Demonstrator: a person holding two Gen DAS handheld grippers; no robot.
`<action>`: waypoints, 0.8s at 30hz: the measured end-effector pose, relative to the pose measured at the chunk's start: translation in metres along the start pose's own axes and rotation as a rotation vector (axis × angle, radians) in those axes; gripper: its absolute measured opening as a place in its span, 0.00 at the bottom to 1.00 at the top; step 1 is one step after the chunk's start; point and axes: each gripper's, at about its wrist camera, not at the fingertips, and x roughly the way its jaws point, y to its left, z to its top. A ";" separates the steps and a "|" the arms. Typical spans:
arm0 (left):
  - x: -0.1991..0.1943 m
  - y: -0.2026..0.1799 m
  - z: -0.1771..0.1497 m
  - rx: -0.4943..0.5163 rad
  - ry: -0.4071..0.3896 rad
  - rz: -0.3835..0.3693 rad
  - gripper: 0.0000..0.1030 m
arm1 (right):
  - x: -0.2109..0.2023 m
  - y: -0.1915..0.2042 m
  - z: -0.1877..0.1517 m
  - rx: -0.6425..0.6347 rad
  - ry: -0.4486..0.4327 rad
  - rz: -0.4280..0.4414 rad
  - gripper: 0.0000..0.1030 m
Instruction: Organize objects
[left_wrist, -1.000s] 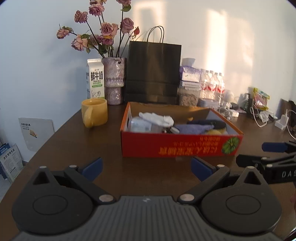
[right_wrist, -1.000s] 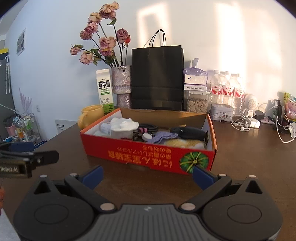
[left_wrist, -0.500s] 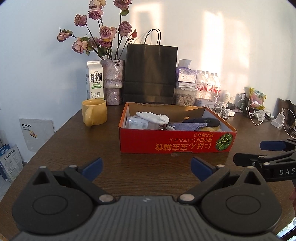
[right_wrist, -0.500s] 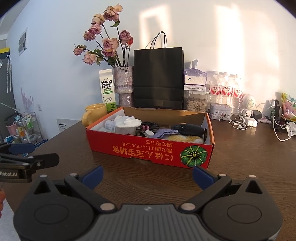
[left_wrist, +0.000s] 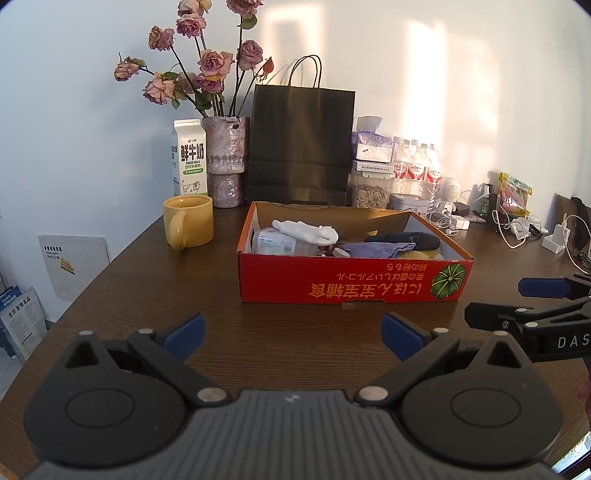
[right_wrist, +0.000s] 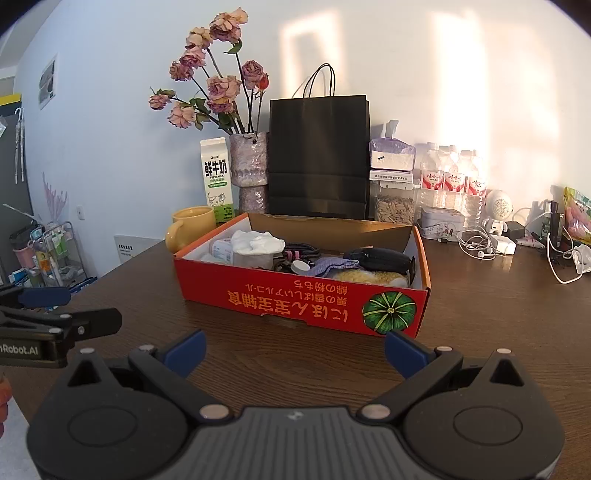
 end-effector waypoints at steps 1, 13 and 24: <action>0.000 0.000 0.000 -0.001 0.001 0.001 1.00 | 0.000 0.000 0.000 0.000 0.000 0.000 1.00; 0.000 -0.002 -0.001 0.009 0.000 -0.002 1.00 | 0.000 0.001 0.000 -0.001 0.001 0.000 1.00; -0.002 -0.002 0.000 0.001 -0.005 -0.014 1.00 | 0.001 0.006 -0.001 -0.005 0.005 0.001 1.00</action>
